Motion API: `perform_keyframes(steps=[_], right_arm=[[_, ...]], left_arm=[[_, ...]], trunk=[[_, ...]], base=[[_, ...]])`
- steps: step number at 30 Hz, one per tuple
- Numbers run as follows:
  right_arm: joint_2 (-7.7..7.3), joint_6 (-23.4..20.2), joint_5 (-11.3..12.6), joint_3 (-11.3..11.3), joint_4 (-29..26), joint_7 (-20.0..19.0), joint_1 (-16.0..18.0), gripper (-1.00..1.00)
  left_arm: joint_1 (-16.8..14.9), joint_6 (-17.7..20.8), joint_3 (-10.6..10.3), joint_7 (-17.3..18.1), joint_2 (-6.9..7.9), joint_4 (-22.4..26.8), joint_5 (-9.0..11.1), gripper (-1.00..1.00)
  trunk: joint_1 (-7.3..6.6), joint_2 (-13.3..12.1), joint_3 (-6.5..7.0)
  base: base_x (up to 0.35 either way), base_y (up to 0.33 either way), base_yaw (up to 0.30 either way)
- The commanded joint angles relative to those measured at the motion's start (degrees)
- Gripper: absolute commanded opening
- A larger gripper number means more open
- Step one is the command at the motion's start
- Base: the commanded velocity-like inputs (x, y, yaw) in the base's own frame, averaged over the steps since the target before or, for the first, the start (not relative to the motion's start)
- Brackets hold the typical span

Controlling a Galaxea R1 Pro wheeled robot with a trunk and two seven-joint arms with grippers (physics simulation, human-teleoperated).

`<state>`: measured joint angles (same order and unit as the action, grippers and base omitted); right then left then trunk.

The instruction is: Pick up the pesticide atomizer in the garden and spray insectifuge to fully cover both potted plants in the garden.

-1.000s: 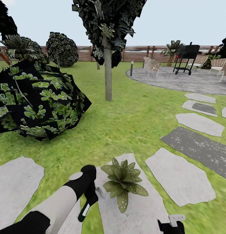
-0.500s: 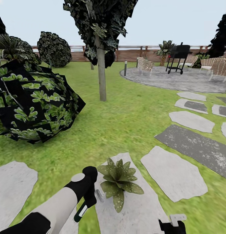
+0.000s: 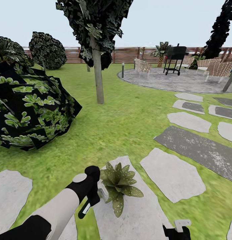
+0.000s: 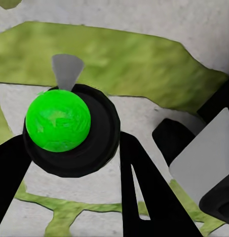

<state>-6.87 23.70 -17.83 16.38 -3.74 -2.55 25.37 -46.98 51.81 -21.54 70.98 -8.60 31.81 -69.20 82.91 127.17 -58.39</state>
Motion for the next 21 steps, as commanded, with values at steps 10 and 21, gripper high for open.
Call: perform_keyframes(steps=[10,21], right_arm=[[0.00,0.2,-0.3,0.5,0.0,-0.3,0.0,1.00],[0.01,0.2,-0.3,0.5,0.0,-0.3,0.0,1.00]], left_arm=[[0.1,0.5,-0.2,0.5,-0.01,-0.3,-0.5,-1.00],[0.1,2.0,-0.3,0.3,-0.06,-0.3,-0.5,-1.00]], trunk=[[-0.02,0.0,-0.05],[-0.02,0.0,-0.05]], base=[[-0.103,0.242,-0.021],[0.197,0.276,-0.288]])
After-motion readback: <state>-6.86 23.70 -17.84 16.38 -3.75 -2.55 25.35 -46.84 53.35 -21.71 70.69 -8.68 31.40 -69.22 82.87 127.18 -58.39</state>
